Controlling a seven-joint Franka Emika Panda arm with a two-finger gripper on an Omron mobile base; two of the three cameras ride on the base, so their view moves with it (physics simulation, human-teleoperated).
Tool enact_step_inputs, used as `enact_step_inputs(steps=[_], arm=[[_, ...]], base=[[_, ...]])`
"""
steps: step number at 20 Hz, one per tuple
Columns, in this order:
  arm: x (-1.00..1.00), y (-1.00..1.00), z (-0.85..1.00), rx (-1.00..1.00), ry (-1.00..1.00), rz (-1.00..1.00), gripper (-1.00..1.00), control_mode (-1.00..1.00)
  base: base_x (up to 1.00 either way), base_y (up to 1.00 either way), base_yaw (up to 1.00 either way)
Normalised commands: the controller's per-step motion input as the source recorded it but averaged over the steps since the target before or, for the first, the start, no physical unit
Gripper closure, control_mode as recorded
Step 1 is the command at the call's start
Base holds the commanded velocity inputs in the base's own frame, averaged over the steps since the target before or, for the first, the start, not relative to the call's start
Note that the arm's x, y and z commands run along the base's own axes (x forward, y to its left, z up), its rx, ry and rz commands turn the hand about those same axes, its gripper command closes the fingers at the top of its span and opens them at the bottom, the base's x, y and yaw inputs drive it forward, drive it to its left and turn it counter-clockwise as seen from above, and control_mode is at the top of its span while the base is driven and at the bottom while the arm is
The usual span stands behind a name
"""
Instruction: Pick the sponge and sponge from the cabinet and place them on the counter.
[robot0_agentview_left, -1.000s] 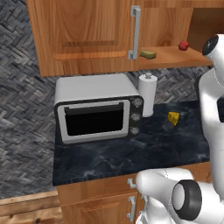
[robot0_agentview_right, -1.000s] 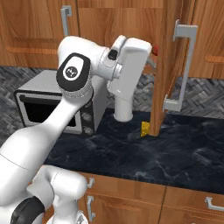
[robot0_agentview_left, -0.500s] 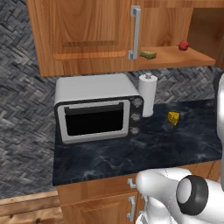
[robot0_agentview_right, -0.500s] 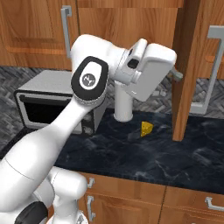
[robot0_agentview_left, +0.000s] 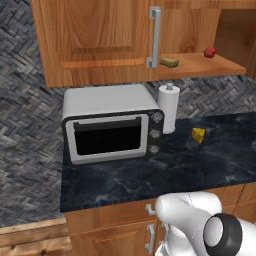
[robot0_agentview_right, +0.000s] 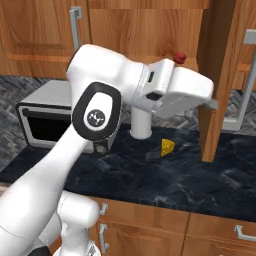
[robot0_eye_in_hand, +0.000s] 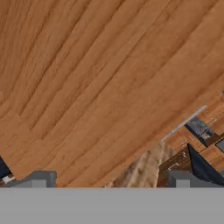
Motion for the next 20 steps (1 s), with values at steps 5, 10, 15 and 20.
enact_step_inputs(steps=[5, 10, 15, 20], arm=[[-0.74, 0.15, 0.0, 0.02, -0.33, 0.06, -1.0, -1.0], [-0.42, 0.69, -0.07, 0.01, -0.1, 0.03, -1.0, -1.0], [-0.53, 0.56, -0.09, 0.12, -0.16, 0.03, -1.0, -1.0], [-0.48, 0.32, 0.0, 0.27, -0.14, 0.05, -1.0, -1.0]], base=[[0.0, 0.0, 0.0], [0.0, 0.0, 0.0], [0.0, 0.0, 0.0], [0.0, 0.0, 0.0]])
